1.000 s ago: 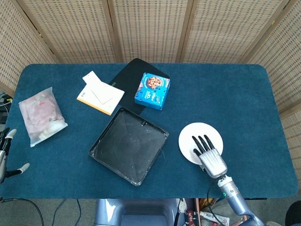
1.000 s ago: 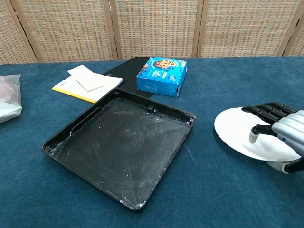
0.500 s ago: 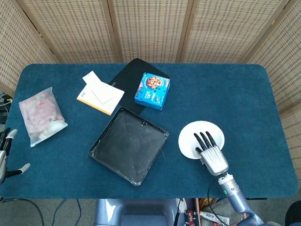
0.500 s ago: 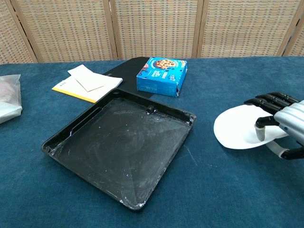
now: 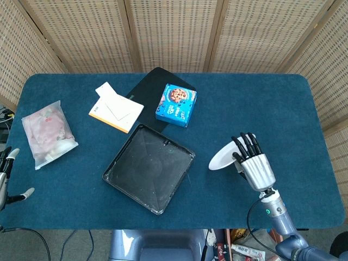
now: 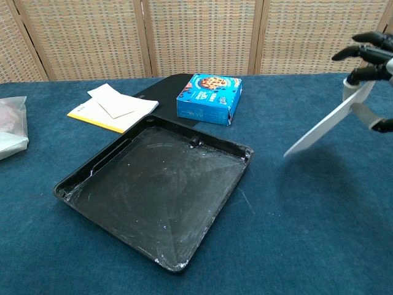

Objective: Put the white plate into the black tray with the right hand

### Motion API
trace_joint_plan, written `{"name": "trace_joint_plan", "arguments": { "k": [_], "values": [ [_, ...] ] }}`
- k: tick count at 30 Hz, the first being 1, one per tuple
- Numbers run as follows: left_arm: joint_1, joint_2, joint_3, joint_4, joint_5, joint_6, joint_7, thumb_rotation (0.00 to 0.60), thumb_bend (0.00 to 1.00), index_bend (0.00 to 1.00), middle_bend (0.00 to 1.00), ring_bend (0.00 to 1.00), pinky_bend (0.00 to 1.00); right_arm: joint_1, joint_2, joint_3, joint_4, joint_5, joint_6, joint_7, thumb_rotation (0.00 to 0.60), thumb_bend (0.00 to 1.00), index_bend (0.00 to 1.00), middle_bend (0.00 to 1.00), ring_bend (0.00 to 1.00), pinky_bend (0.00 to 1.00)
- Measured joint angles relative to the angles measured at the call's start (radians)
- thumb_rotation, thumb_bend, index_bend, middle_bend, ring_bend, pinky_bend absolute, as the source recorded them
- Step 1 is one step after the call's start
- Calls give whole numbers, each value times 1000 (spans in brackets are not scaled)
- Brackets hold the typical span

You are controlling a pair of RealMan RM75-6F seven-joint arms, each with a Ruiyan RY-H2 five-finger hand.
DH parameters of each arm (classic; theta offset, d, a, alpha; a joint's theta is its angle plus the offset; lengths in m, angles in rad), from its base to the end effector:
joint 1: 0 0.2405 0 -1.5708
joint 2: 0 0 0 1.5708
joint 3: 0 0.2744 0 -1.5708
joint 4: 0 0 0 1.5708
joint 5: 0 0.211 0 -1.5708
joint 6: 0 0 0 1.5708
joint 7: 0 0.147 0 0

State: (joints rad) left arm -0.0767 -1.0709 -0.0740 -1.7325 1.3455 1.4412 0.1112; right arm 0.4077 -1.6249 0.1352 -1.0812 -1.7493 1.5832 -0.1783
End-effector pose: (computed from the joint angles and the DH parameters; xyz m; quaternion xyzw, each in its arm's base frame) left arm -0.3293 0.1846 0.1756 -0.5614 -0.4213 -0.3423 0.6246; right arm -0.2445 -0.2907 0.0463 0.6702 -0.1267 0.5009 0.5327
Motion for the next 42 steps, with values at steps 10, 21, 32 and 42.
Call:
{"name": "trace_joint_plan", "arguments": {
  "k": [10, 21, 32, 42],
  "values": [
    [-11, 0, -10, 7, -30, -24, -2, 600, 0, 0, 0, 0, 0, 127, 119, 81, -257, -35, -73, -89, 600, 517, 668, 156, 0, 92],
    [-38, -16, -23, 29, -81, -74, 23, 600, 0, 0, 0, 0, 0, 373, 147, 137, -397, -25, -387, -20, 600, 515, 667, 181, 0, 94],
    [-64, -27, -42, 51, -154, -127, 36, 600, 0, 0, 0, 0, 0, 580, 9, 135, -239, -50, -534, 62, 600, 506, 668, 196, 0, 107],
    [-87, -34, -52, 75, -210, -174, 46, 600, 0, 0, 0, 0, 0, 654, -111, 115, -103, -1, -580, 132, 600, 503, 667, 202, 0, 120]
  ]
}}
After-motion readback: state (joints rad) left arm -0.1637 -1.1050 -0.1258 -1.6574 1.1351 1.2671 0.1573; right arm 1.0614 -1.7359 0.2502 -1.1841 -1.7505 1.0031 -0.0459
